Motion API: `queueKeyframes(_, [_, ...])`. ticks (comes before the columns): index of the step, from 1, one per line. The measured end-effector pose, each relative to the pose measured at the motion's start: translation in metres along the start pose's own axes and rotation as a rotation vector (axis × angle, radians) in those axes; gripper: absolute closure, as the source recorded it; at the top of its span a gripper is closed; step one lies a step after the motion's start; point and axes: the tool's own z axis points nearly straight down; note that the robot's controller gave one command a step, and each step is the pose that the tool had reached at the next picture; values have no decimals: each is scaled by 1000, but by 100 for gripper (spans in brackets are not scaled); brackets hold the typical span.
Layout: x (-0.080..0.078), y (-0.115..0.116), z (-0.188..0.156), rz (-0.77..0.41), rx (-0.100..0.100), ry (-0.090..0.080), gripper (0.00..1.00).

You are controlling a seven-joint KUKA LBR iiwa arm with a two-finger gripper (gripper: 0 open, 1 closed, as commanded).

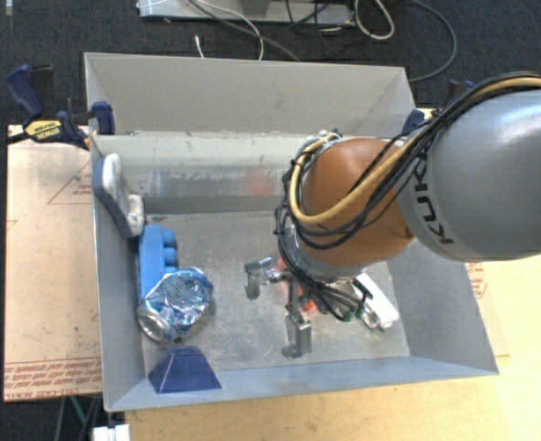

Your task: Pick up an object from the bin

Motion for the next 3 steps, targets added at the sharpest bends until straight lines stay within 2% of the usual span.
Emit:
queueKeyframes(1, [8,-48,-4,-25,9,-19,0])
queueKeyframes(2, [23,-52,37,-36,-5,5,0])
queueKeyframes(3, [30,-126,25,-10,8,-19,0])
